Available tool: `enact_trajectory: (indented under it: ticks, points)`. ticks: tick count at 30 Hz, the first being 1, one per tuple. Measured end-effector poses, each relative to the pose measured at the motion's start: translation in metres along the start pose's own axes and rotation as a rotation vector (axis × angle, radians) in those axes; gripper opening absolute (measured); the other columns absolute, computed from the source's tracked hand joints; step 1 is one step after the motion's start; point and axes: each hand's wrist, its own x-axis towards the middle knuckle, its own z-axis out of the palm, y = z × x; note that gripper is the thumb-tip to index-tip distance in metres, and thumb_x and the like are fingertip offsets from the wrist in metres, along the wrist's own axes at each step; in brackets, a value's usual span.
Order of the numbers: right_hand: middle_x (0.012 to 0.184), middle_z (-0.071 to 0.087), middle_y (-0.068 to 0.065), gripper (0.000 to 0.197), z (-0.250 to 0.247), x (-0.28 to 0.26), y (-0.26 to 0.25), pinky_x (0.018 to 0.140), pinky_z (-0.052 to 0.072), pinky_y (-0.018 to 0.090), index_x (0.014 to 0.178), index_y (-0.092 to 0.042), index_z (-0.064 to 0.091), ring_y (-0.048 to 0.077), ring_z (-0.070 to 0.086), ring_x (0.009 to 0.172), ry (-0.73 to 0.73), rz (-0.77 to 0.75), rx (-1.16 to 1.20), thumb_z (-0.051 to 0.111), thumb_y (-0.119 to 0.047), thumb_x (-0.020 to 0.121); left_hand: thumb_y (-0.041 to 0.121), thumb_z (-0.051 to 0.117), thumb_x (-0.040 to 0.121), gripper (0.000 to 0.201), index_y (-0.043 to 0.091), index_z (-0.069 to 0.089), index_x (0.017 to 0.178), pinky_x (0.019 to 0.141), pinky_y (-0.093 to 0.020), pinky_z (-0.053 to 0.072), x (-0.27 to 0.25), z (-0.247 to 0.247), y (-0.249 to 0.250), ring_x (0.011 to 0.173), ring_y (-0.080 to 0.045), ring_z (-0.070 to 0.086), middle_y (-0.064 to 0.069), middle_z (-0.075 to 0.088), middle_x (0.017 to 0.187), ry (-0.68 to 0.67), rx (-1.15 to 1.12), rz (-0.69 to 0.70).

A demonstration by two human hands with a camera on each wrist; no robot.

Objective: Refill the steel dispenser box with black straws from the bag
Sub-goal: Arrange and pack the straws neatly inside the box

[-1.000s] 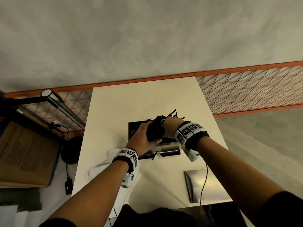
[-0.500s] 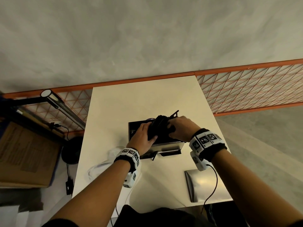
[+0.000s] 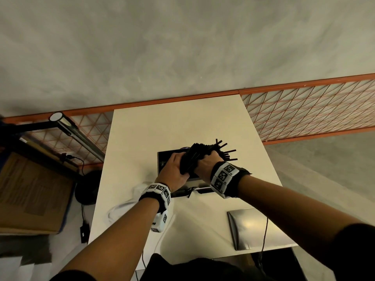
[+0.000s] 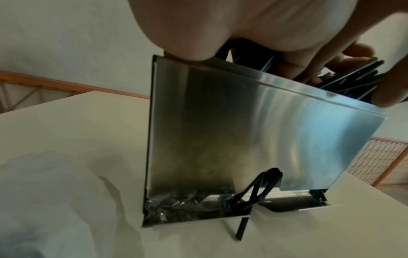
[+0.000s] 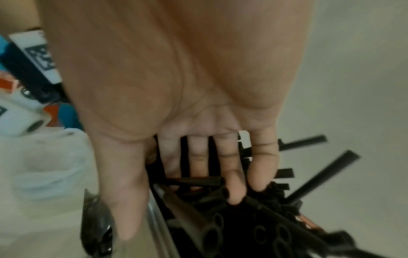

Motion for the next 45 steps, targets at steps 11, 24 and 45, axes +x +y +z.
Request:
enact_trajectory:
  ticks: [11,24,45]
  points:
    - [0.148,0.048,-0.003,0.048,0.011,0.036,-0.027,0.102,0.045,0.041,0.152,-0.026,0.034,0.024,0.042,0.138,-0.175,0.135,0.055,0.032,-0.029,0.104,0.026,0.071,0.091,0.06,0.028,0.048,0.146,0.1,-0.032,0.049,0.002,0.001,0.001,0.122,-0.02,0.06,0.005,0.047,0.144,0.027,-0.01,-0.011]
    - [0.156,0.032,0.014,0.051,0.021,0.038,-0.019,0.113,0.034,0.048,0.153,-0.007,0.024,0.034,0.028,0.145,-0.06,0.032,0.031,0.036,-0.018,0.104,0.024,0.07,0.091,0.061,0.024,0.046,0.148,0.099,-0.025,0.044,0.003,0.0,0.002,0.123,-0.02,0.059,0.003,0.046,0.146,0.037,0.01,-0.002]
    - [0.13,0.061,0.007,0.034,-0.015,0.006,0.005,0.101,0.047,0.041,0.133,-0.012,0.054,0.029,0.056,0.123,0.043,-0.104,0.024,0.043,-0.019,0.101,0.021,0.073,0.084,0.069,0.026,0.046,0.147,0.101,-0.028,0.046,0.001,0.0,-0.001,0.123,-0.019,0.058,0.005,0.047,0.143,0.018,-0.007,0.025]
